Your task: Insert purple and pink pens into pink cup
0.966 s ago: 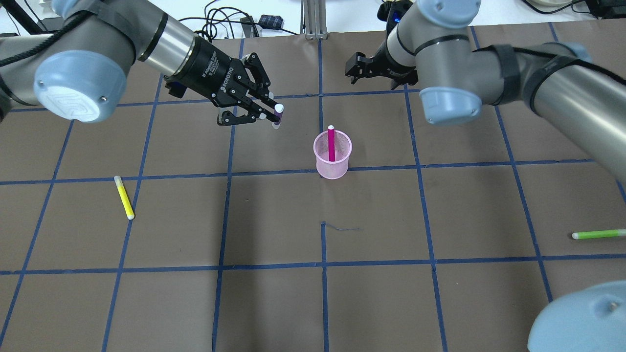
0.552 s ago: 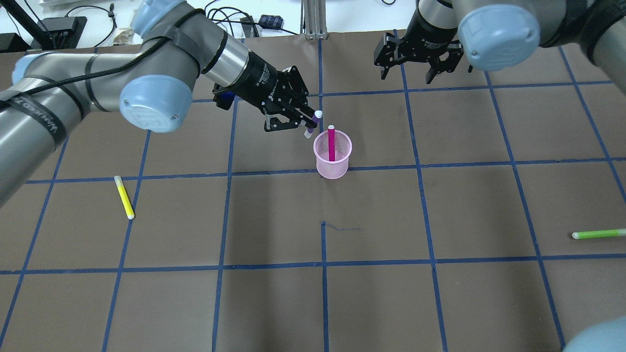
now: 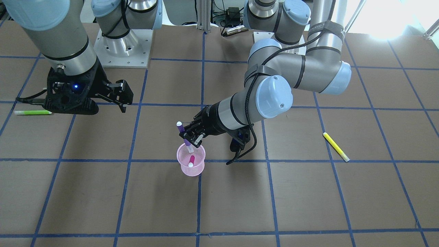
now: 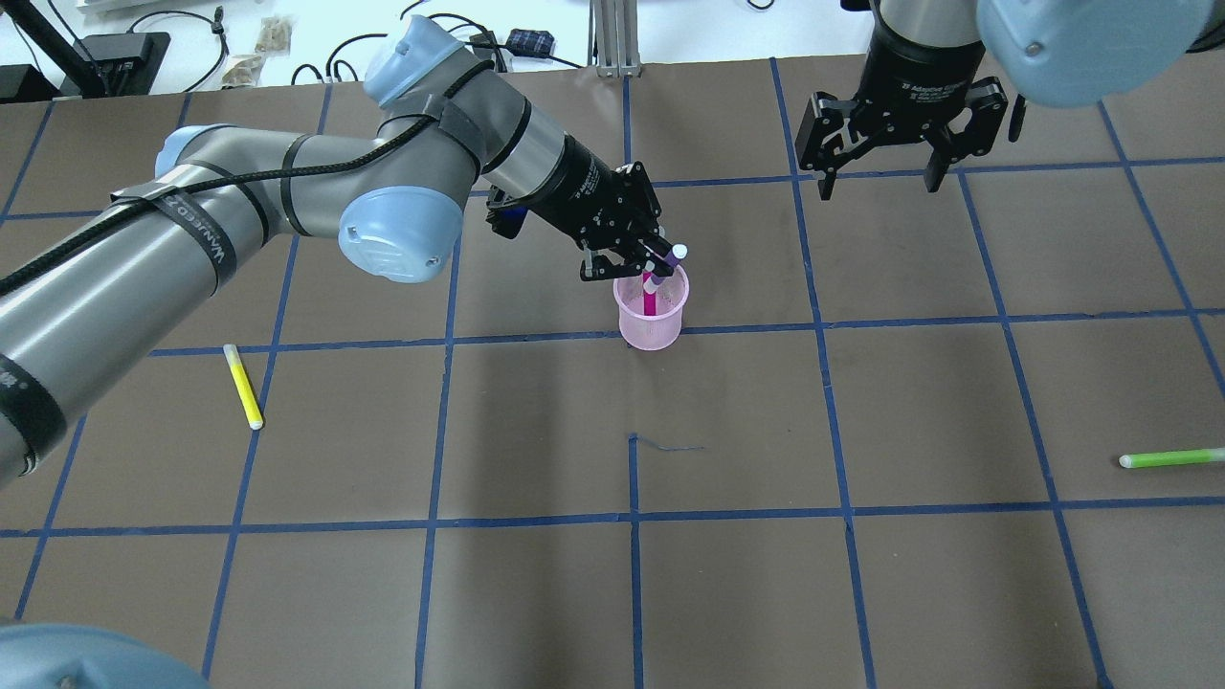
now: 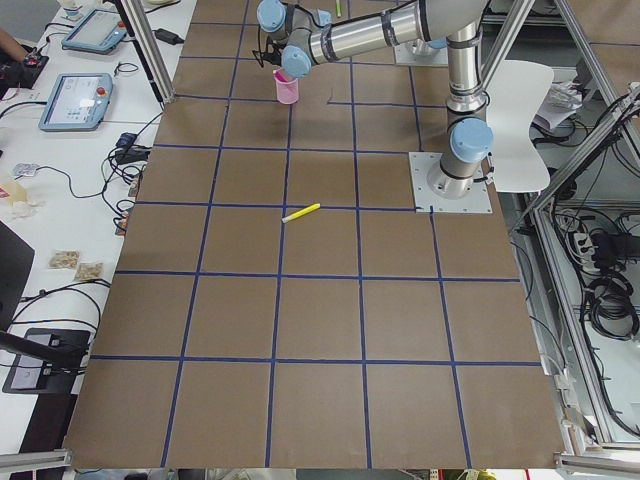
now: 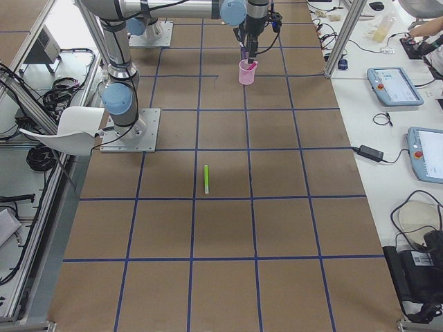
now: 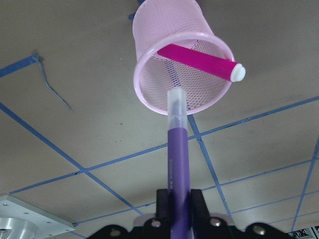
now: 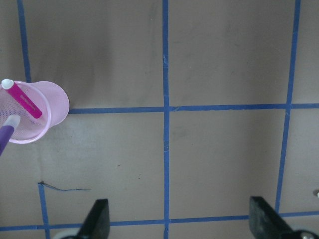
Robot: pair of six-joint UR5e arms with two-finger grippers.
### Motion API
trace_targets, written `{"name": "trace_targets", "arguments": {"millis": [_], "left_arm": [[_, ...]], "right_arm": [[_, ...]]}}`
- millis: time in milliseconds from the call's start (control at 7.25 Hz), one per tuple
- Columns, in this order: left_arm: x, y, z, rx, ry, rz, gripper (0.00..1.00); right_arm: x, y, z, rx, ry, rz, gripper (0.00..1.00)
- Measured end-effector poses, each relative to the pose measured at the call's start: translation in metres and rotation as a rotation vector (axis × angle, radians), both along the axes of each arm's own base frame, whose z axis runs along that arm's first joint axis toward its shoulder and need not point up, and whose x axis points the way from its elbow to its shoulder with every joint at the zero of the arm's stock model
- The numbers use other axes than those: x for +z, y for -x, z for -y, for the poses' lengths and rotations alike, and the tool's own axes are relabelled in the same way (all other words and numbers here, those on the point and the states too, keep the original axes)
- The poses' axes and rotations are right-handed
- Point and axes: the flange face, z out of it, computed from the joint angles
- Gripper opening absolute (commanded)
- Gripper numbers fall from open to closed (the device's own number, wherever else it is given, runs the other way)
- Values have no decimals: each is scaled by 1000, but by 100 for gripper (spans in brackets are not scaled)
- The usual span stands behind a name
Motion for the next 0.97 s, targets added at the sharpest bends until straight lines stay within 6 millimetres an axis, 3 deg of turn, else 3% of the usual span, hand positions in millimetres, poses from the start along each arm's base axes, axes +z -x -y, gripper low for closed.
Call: {"name": "trace_targets", "arguments": {"millis": [138,552,966], "left_arm": [[-2,1,1,-2,1,0,94],[6,-3,4,2,16,0,96],[65,-38,11,-81,202,65,92]], "right_arm": [[-1,-1,-1,11,-6,10,100],[-2,1,0,29,-8,13,100],[0,1,0,27,-2,20,100]]}}
